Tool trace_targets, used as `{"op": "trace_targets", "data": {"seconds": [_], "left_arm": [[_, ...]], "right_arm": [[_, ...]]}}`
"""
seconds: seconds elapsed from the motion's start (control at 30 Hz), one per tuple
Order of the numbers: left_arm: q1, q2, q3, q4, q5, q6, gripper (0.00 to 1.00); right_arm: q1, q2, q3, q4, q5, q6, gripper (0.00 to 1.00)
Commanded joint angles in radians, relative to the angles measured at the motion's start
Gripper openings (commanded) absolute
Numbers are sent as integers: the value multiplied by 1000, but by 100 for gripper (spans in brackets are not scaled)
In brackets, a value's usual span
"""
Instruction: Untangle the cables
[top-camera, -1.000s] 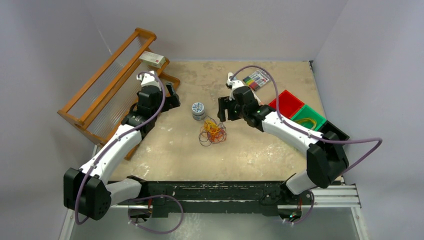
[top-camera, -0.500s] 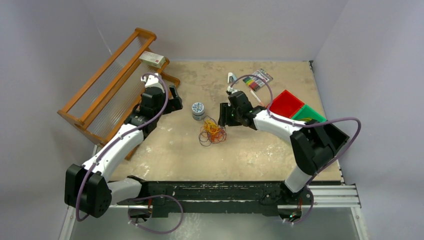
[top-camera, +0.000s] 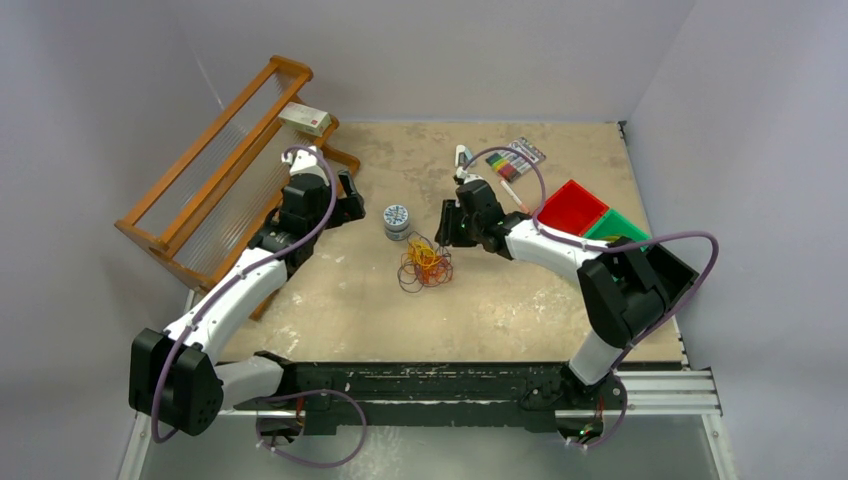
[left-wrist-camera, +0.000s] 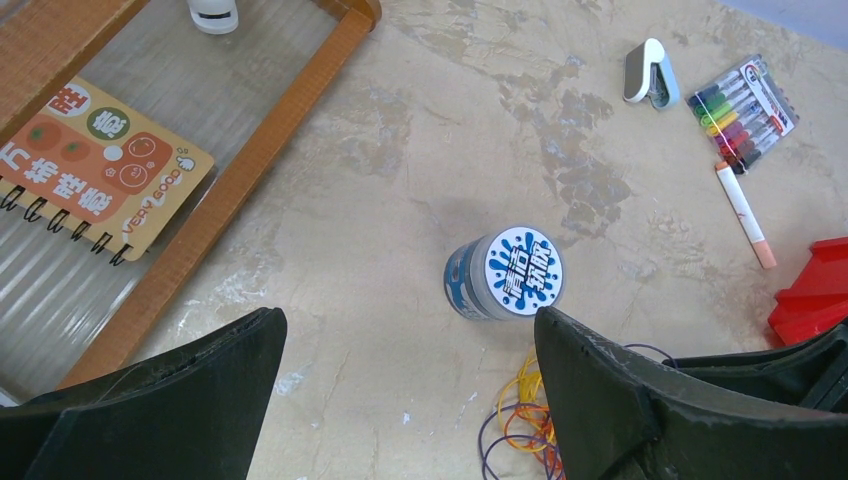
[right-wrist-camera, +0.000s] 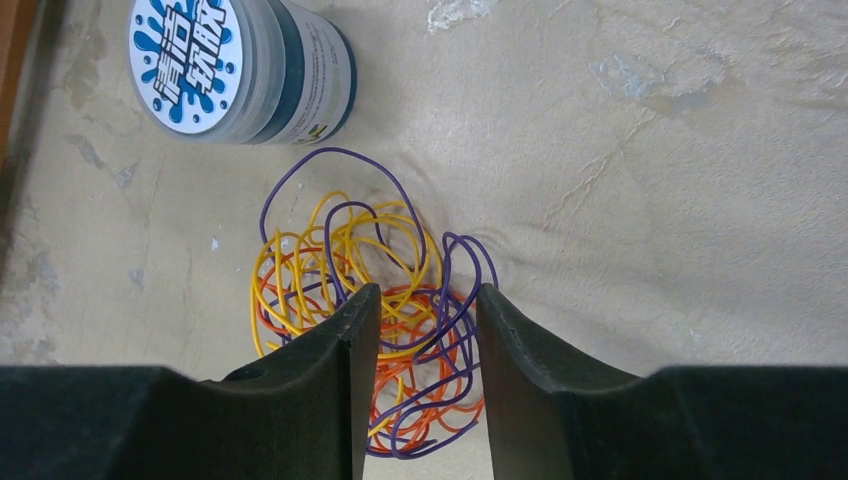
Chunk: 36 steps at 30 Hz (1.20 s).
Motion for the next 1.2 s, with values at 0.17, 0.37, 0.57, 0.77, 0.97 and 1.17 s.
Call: {"op": "trace_targets", "data": {"seconds": [0.17,0.37,0.57,0.77,0.97,1.17], "left_arm": [[-2,-25,7,43,-22,4,94],[-1,-22,20,41,-30,8,94],[-1,-37,34,39,-54,-7,95],[-1,-100,4,81,-65,-21,100],[-1,-179,-87,297,-30,-3,100],[-15,-170,-135,429,42,-6,99]], "right_arm": [[-1,3,39,42,18,14,33],[-5,6,46,49,14,7,11],[-6,-35,6,95,-8,-2,0],[-5,-133,-136,221,-51,-34,0],[-5,-260,-241,328,-58,-64,0],[-6,-406,-297,382,41,-76,0]]}}
